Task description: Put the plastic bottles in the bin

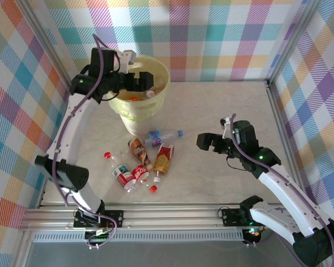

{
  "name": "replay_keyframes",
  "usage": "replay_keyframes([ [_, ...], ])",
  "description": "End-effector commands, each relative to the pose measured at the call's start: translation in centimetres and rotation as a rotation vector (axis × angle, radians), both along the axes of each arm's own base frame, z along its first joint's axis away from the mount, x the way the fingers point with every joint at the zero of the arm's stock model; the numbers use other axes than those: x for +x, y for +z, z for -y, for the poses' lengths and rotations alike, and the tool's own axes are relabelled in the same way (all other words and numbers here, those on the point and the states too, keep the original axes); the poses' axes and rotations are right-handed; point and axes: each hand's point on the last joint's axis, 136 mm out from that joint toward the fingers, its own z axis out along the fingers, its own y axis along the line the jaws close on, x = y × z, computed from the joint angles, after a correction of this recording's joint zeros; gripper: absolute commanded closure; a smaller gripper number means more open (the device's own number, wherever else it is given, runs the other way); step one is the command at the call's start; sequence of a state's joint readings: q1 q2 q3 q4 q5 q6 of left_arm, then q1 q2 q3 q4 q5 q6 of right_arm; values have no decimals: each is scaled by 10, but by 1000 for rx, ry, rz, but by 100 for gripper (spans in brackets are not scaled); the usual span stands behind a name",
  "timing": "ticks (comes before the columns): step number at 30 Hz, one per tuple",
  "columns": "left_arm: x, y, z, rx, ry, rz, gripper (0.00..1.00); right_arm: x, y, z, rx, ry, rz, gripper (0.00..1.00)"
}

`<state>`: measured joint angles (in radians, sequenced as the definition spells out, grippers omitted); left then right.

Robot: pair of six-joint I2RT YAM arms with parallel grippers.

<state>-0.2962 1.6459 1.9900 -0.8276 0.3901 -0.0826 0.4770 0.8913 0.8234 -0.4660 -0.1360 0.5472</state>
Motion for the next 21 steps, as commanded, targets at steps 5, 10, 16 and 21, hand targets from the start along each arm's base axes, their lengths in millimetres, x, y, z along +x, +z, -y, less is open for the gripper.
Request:
replay_keyframes([
  [5,-71,11,21,-46,-180,60,0,10,-22,-9,65,-64,-141,0],
  [10,-114,-14,24,-69,-201,0,0,14,-42,-24,79,-63,-237,2],
  [16,-157,-53,21,-141,-219,-91,0,17,-66,-49,53,-70,-307,2],
  [21,-190,-73,22,-196,-292,-105,0,19,-83,-74,31,-71,-347,2],
])
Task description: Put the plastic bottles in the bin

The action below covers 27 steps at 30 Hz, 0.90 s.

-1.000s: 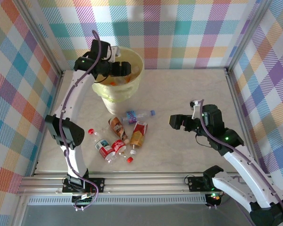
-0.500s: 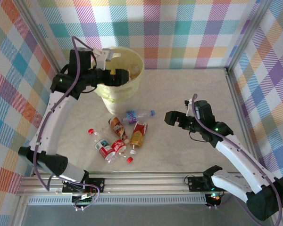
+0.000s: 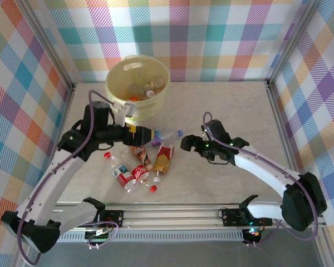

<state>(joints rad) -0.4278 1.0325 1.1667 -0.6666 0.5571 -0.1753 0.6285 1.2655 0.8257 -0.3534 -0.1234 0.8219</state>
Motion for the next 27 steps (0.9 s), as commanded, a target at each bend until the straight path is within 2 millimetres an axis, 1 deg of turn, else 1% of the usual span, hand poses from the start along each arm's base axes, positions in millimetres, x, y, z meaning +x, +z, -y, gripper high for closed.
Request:
replay_keyframes([
  [1,-21,11,7,-92,-67,42,0,12,8,-21,28,-28,22,2],
  [7,-34,10,7,-108,-111,80,0,13,-7,-55,-4,7,3,0],
  [11,-37,6,7,-95,-134,84,0,15,-16,-75,-39,33,-5,0],
  [14,-38,0,8,-92,-141,81,0,15,-24,-85,-86,38,-21,0],
  [17,-41,1,9,-102,-157,78,0,17,-32,-90,-140,26,-38,0],
  [23,-52,10,3,-114,-159,125,0,23,-54,-88,-242,-20,-80,0],
  [27,-56,13,3,-125,-163,136,0,28,-62,-97,-264,-11,-93,0],
])
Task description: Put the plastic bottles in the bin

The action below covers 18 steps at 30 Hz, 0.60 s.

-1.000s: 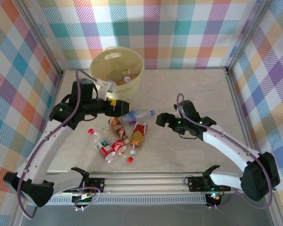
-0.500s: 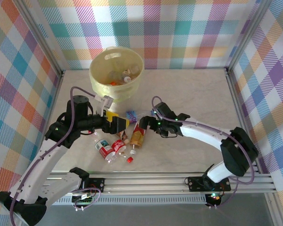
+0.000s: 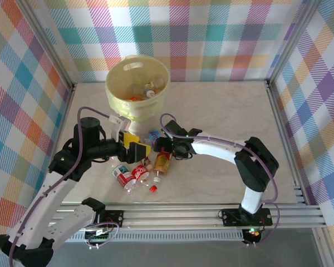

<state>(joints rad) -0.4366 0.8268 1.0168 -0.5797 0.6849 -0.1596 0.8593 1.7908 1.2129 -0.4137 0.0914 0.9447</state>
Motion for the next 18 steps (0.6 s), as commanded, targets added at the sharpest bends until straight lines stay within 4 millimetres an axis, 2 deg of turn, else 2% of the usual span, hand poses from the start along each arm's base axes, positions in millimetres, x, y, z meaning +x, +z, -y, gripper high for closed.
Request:
replay_keyframes([
  [1,-7,1,4,-13,-42,22,0,2,-7,-3,-48,-19,-16,0],
  [11,-7,-5,3,2,-46,13,0,12,-27,-10,-95,-36,-35,1],
  [18,-5,-8,2,11,-36,7,0,11,-31,6,-161,-50,-26,17],
])
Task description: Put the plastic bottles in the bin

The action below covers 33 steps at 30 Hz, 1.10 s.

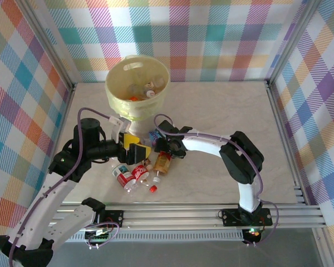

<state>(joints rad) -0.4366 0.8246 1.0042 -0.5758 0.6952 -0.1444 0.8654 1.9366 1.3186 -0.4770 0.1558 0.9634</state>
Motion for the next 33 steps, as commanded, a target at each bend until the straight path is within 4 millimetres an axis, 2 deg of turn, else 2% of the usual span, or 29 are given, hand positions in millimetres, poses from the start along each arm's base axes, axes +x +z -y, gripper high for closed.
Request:
replay_keyframes([
  [1,-3,-5,2,11,-20,0,0,-3,1,11,-54,-12,6,20],
  [5,-1,-9,2,19,-21,-15,0,-4,3,25,-64,-29,26,29],
  [9,2,-14,5,22,-25,-37,0,-3,13,46,-81,-42,66,31],
  [15,12,-27,7,47,-7,-95,0,1,28,95,-82,-96,119,30],
  [19,20,-41,12,75,4,-148,0,6,45,123,-65,-109,168,31],
  [22,21,-49,17,108,2,-165,0,8,63,134,-28,-90,206,31],
  [26,21,-63,36,167,-13,-163,0,9,94,140,10,-54,274,31],
  [33,29,-88,89,187,-32,-206,0,6,151,132,123,25,385,31],
])
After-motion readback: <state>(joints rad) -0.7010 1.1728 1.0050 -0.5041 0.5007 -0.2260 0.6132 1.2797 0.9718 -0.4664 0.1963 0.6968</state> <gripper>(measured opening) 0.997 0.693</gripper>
